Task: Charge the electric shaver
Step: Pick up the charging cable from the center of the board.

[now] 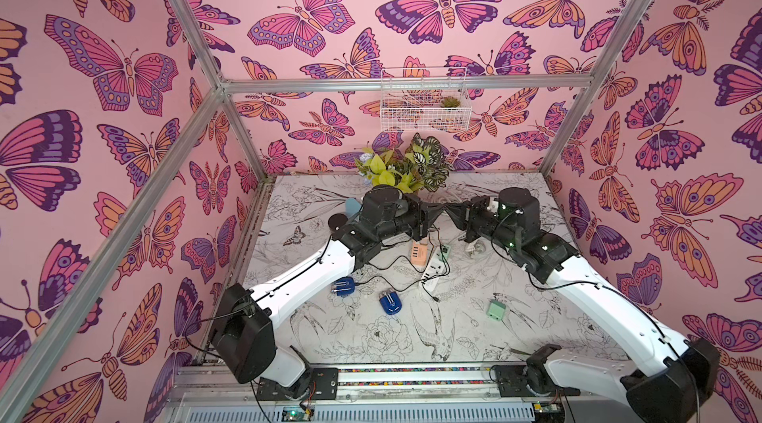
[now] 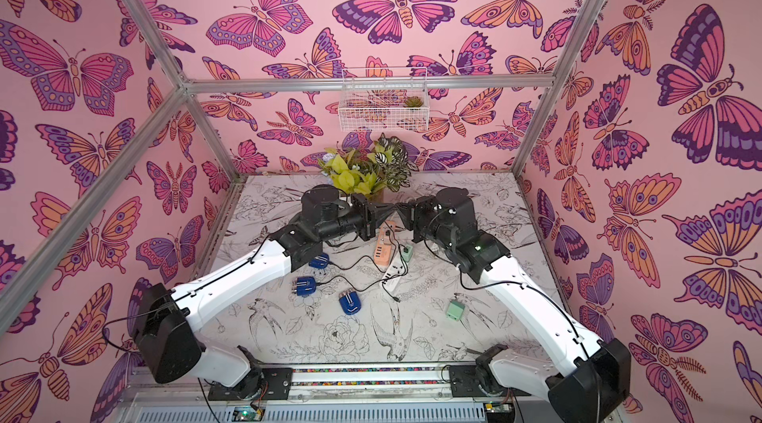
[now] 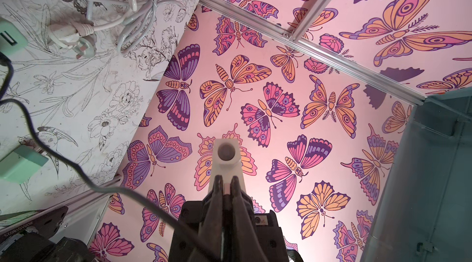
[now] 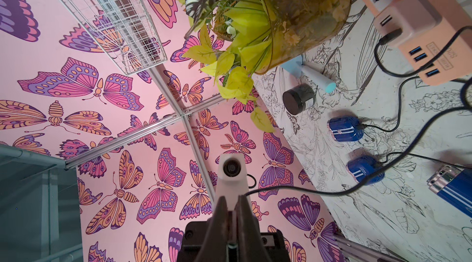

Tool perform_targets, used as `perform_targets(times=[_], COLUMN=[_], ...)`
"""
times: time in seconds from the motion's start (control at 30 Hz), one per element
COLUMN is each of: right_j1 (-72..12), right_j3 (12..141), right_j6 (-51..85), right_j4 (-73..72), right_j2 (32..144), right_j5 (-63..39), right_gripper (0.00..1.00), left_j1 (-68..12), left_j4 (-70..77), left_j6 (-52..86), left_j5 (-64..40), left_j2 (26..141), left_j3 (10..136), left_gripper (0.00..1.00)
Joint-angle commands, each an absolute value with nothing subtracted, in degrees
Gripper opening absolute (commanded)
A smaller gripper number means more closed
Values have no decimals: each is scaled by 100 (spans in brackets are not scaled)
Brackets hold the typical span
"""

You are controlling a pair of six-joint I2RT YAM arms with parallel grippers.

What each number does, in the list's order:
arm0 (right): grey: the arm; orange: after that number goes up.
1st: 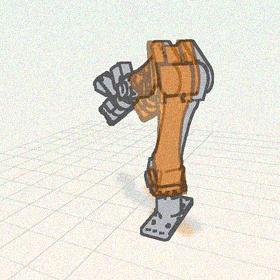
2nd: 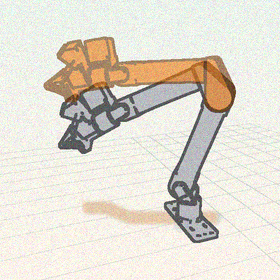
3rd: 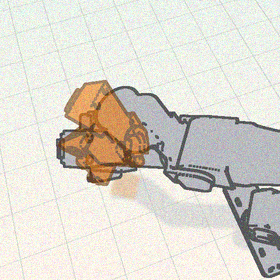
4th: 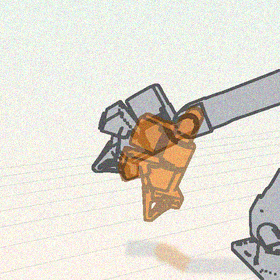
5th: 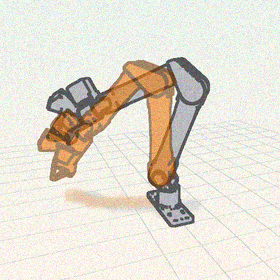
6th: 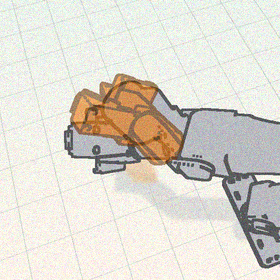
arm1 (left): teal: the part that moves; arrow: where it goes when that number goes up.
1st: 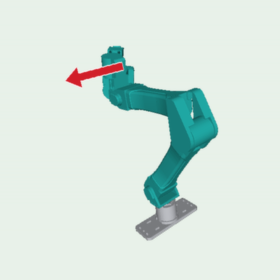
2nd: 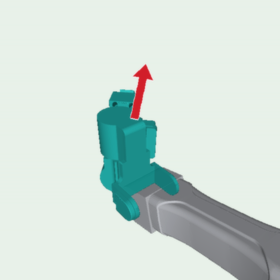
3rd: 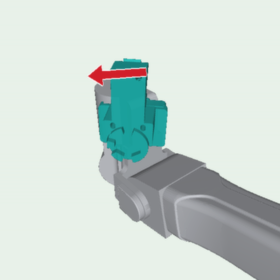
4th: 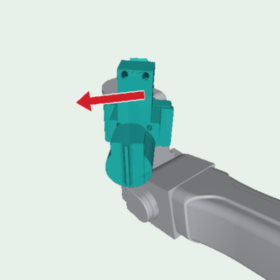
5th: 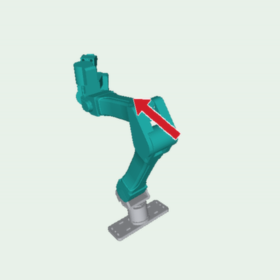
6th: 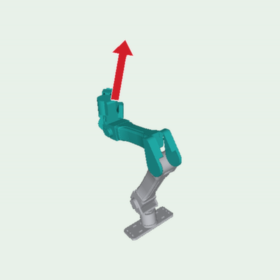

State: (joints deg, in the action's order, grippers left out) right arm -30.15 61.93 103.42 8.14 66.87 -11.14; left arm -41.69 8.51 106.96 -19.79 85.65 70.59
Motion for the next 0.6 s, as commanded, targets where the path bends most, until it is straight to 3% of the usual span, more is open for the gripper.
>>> perform_targets(times=[0.0, 0.57], right_j1=[-2926, -2815], right_j3=[6049, 5988], right_j6=[10278, 10476], right_j4=[867, 560], right_j2=[6444, 6653], right_j5=[-1029, -1254], right_gripper=[14, 19], left_j1=[-4090, -4078], left_j4=[734, 730], left_j6=[10617, 10626], left_j5=[-1996, -2087], left_j2=[8618, 8701], left_j3=[7066, 7128], left_gripper=[0, 0])
